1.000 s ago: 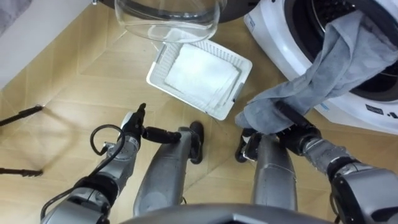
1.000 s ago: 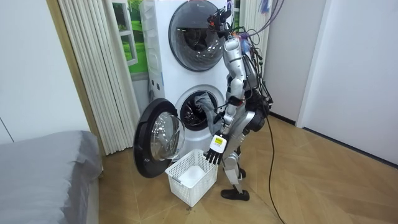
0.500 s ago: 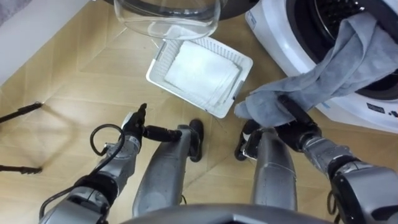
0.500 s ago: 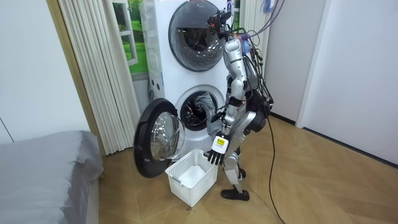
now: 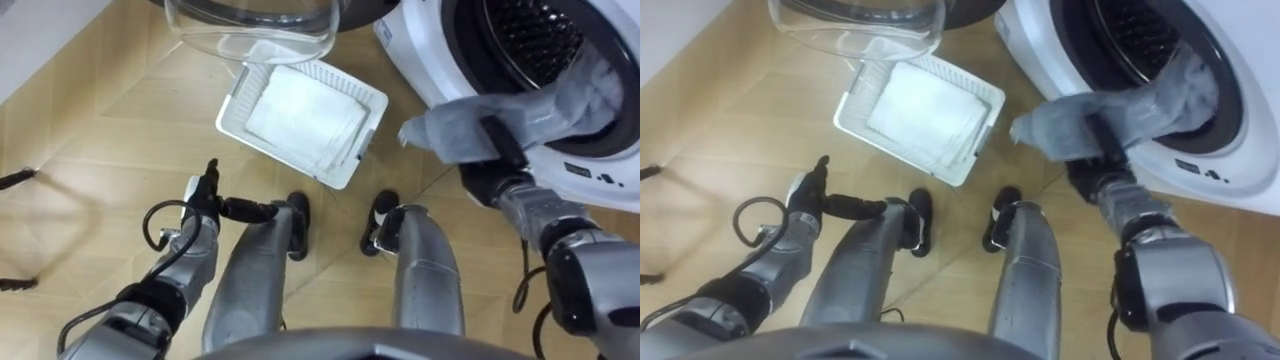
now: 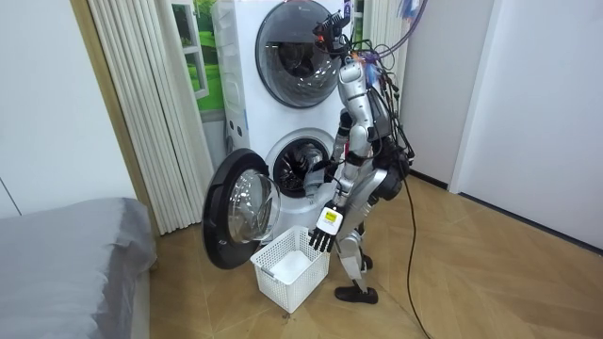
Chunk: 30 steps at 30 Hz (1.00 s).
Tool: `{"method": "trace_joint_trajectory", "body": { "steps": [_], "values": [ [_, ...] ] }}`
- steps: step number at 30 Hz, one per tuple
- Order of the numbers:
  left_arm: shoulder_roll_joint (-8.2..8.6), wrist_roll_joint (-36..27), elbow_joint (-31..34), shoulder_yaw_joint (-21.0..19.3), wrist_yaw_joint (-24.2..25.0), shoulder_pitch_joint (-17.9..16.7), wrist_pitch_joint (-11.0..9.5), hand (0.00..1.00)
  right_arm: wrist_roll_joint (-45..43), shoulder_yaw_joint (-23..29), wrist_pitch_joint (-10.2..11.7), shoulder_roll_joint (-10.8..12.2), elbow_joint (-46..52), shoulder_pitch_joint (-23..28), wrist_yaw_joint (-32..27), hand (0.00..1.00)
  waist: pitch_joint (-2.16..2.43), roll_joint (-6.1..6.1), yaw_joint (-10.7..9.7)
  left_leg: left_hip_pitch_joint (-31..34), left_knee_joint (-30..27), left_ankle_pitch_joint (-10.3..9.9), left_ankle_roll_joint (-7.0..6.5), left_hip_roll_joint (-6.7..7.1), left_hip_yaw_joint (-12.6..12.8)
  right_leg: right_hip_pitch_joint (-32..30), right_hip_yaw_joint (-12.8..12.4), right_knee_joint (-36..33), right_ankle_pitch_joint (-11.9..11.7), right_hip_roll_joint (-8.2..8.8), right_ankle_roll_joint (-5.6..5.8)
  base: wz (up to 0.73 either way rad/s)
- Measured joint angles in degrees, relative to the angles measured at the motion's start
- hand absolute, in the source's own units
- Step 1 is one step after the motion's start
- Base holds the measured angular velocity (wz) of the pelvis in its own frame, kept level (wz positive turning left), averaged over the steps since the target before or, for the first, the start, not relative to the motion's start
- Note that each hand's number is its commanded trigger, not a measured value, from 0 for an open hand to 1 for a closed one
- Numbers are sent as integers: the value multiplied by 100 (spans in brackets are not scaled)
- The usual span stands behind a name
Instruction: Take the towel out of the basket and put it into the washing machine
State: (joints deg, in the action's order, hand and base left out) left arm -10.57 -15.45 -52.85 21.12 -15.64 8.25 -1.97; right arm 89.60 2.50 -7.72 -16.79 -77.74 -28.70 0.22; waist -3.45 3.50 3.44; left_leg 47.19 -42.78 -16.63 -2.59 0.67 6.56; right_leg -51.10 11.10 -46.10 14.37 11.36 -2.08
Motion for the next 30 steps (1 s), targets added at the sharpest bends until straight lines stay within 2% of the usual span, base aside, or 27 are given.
{"method": "trace_joint_trajectory", "body": {
  "steps": [3, 8, 14, 15, 17, 18, 22, 25, 30],
  "values": [
    [-76, 10, 3, -92, -31, -40, -7, 0, 35, 120, 0, -14, 0, 3, -167, 100, -24, 49, -10, -48, -21, -17, -28, 2, 83, -4, -62, -68, 13, 20, 18, -5],
    [-78, 395, 24, -335, -199, -99, -78, 0, 57, 387, -8, -93, 8, -59, -531, 100, -23, 64, -36, -87, -25, -27, -72, 10, 153, -7, -183, -69, -19, 30, 72, -4],
    [-76, 638, 28, -341, -266, -122, -91, 0, 96, 585, -55, -116, 8, -249, -771, 100, -22, 62, -34, -96, 67, -12, -137, 10, 281, -75, -286, 15, -99, 21, 137, -9],
    [-76, 669, 27, -341, -266, -125, -91, 0, 117, 599, -55, -120, 8, -262, -785, 84, -22, 61, -33, -97, 86, -8, -143, 11, 295, -84, -294, 31, -109, 20, 142, -8],
    [-74, 715, 27, -340, -281, -149, -92, 0, 247, 631, -55, -167, 8, -294, -862, 46, -21, 59, -33, -104, 117, 2, -162, 13, 365, -110, -297, 43, -119, 54, 147, -7],
    [-75, 715, 26, -341, -291, -159, -92, 0, 254, 644, -55, -175, 7, -298, -886, 0, -21, 58, -33, -108, 121, 1, -163, 13, 373, -111, -300, 46, -119, 56, 147, -4],
    [-56, 717, 28, -366, -426, -186, -92, 0, 268, 876, -54, -194, 8, -347, -1069, 0, -18, 51, -45, -120, 139, -3, -170, 12, 403, -117, -313, 43, -110, 60, 156, 0],
    [-1, 750, 38, -531, -532, -192, -113, 0, 269, 1269, -27, -232, 9, -484, -1296, 0, -17, 49, -97, -121, 123, -3, -170, 9, 404, -116, -311, 25, -110, 61, 156, 0],
    [4, 889, -4, -598, -627, -203, -214, 0, 353, 1548, 207, -438, 71, -819, -1745, 0, -9, 23, -150, -145, 125, -4, -173, -5, 421, -85, -307, 45, -126, 51, 138, 0]
  ]
}}
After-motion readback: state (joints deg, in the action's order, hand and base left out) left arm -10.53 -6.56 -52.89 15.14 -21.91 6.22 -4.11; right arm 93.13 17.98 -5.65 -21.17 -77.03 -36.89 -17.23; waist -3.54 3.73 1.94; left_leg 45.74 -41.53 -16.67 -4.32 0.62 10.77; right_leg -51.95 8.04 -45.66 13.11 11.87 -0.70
